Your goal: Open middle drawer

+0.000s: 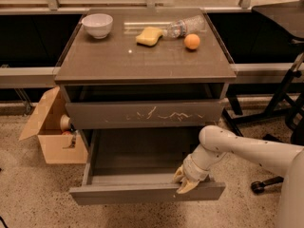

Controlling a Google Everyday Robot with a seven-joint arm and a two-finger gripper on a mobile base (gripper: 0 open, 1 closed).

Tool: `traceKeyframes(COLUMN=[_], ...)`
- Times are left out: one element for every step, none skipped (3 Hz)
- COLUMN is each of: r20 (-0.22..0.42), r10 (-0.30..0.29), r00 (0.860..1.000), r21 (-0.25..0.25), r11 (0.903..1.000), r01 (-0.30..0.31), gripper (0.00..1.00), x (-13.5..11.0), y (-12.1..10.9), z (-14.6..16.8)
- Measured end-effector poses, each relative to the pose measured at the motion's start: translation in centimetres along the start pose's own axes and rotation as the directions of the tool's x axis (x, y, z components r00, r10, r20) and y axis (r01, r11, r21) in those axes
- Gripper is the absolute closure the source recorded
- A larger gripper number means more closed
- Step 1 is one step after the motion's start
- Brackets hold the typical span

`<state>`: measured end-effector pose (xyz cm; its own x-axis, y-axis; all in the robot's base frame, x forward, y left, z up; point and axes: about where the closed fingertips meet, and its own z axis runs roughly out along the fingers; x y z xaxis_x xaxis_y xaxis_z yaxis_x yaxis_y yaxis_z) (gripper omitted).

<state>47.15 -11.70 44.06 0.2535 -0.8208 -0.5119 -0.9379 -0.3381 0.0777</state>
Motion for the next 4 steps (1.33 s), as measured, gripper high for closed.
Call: traceKeyframes(r20=[0.000, 0.000, 0.000, 0.002], r10=[0.000, 0.000, 0.000, -0.047], r00=[1.000, 1.000, 1.000, 0.999], r21=[0.000, 0.000, 0.000, 0.019], r11=[1.0000, 1.0000, 1.0000, 0.9987], r01=[0.000, 0.000, 0.000, 0.047], gripper=[0.26, 0.04, 0.00, 0.00], x=[0.0, 0.0, 0.0, 0.6], y=[0.0, 0.0, 0.0, 0.5], z=[0.0, 0.0, 0.0, -2.4])
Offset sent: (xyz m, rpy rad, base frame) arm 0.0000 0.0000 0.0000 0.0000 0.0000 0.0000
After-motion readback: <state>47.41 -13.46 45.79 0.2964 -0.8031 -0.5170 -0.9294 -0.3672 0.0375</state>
